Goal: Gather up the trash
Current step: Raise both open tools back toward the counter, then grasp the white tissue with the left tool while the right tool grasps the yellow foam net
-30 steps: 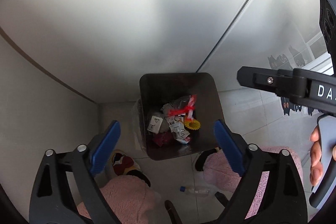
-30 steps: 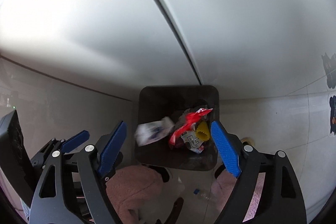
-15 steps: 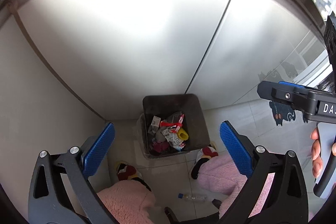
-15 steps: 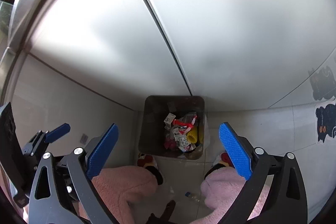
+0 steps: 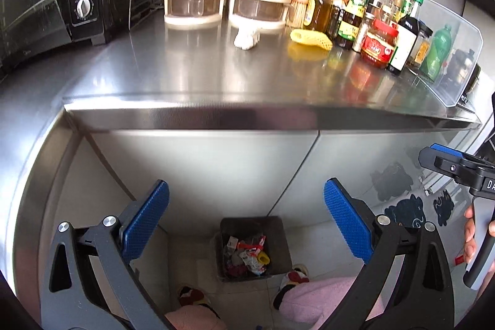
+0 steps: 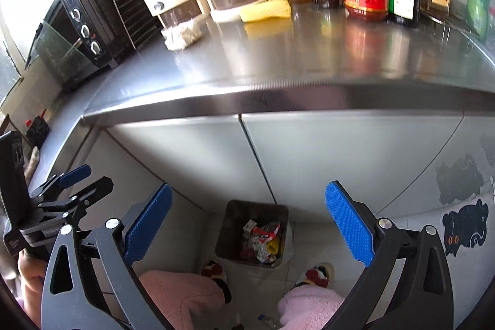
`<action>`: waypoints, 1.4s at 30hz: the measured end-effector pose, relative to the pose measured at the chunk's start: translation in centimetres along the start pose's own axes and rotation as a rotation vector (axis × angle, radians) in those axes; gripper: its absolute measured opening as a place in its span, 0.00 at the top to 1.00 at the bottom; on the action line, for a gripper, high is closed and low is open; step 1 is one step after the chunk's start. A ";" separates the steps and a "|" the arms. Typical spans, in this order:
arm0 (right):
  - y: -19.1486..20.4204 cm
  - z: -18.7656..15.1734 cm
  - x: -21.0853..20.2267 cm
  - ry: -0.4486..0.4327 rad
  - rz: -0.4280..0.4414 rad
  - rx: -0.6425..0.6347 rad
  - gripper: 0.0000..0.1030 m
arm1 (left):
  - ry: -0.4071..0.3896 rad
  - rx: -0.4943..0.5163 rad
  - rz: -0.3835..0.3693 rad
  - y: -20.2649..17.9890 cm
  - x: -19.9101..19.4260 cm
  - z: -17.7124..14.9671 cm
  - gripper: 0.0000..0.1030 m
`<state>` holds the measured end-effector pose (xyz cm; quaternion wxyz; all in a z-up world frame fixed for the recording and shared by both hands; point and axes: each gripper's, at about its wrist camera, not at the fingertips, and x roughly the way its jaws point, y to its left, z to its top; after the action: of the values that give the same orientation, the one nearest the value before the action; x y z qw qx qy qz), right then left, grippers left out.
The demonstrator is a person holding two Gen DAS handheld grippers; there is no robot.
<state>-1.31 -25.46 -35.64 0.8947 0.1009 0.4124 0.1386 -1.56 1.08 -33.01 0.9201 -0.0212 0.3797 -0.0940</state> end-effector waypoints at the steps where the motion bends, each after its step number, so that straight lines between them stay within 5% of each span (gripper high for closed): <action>1: 0.1 1.0 -0.4 -0.013 -0.003 -0.005 0.03 | -0.015 0.002 -0.002 0.0 -0.3 0.9 0.08; 13: 1.7 12.3 -0.7 -0.083 -0.045 -0.079 0.03 | -0.072 0.062 0.035 -1.5 1.9 11.1 0.08; 25: -0.7 22.1 8.5 -0.024 -0.126 -0.032 0.06 | 0.014 0.060 0.056 -1.0 10.6 18.3 0.08; 31: -1.1 24.5 12.0 -0.014 -0.095 -0.005 0.20 | 0.034 0.016 0.007 0.2 14.0 20.3 0.10; 42: -2.2 25.9 17.8 0.102 -0.086 0.018 0.45 | 0.137 0.027 -0.041 0.0 18.7 20.5 0.44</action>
<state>30.00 -23.36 -32.35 0.8768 0.0838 0.4625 0.1012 25.84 -3.10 -31.38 0.8901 -0.0099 0.4398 -0.1192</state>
